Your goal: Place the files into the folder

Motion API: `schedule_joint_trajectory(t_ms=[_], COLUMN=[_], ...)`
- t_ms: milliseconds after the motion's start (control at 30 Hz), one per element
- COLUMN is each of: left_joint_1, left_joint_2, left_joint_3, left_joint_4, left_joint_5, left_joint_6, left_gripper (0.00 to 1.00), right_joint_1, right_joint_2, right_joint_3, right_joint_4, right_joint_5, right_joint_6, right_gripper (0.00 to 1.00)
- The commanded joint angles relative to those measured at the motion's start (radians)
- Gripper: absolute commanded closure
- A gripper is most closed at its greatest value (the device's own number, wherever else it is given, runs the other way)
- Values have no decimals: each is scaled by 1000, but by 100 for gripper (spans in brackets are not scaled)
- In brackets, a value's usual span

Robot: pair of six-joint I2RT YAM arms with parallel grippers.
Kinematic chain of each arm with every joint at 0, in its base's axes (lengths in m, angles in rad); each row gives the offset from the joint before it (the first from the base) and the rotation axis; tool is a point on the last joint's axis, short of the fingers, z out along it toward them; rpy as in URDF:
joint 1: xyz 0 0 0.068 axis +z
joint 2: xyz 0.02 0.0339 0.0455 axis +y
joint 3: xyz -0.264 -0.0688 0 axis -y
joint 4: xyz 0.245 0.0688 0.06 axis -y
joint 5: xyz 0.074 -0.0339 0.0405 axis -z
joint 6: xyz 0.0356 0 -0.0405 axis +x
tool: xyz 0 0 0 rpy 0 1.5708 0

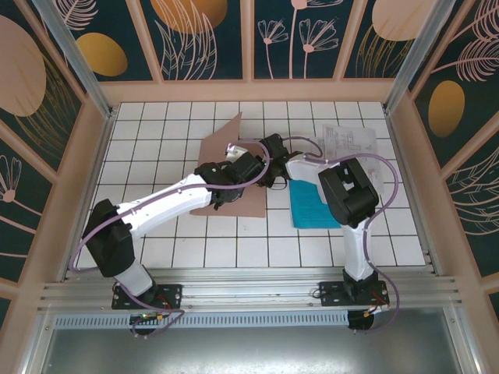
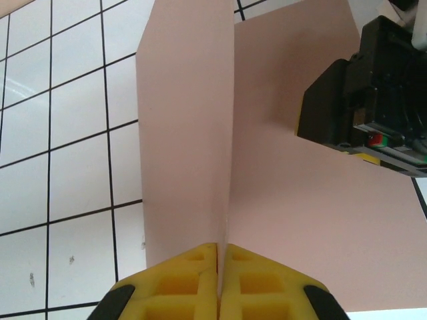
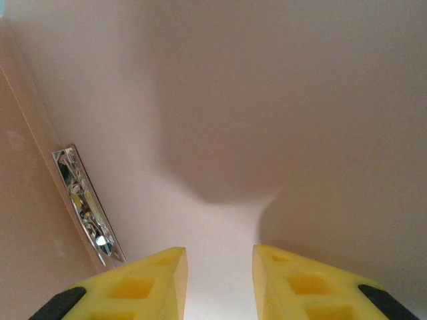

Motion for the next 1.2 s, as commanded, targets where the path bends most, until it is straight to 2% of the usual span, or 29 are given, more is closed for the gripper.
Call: schedule_joint_trajectory(t_ms=[0,133,300,367,467,567,600,700,867,1000,1033,1167], left_joint_1=[36,105,189,232,329,449,490,590,758,801,807,823], left_joint_2=[-63,-138,-238,-266,-299,-315,-312,-298,-277,-301,-309,-341], left_joint_3=[-30,-74,-131,-157,-208,-253,-260,-269,-270,-204,-184,-107], left_joint_4=[-18,-19,-44,-60,-62,-44,-41,-20,35,10,-3,-36], left_joint_5=[27,45,24,22,69,141,164,219,337,304,292,263], left_joint_6=[-75,-118,-171,-191,-197,-193,-193,-204,-267,-338,-351,-378], left_gripper=[100,98,83,81,81,76,72,49,29,9,8,5], right_joint_1=[8,3,-4,-7,-14,-20,-21,-21,-21,-21,-50,-57], right_joint_2=[48,40,29,26,20,16,14,12,6,2,1,-2], right_joint_3=[13,-34,-74,-80,-86,-87,-89,-95,-111,-117,-117,-108], right_joint_4=[-141,-167,-155,-153,-148,-147,-147,-149,-148,-149,-148,-159], right_joint_5=[65,86,77,73,65,61,59,55,50,48,47,45], right_joint_6=[-24,-22,-19,-18,-24,-35,-40,-50,-69,-88,-91,-114], right_gripper=[67,68,68,68,68,68,69,69,69,69,69,69])
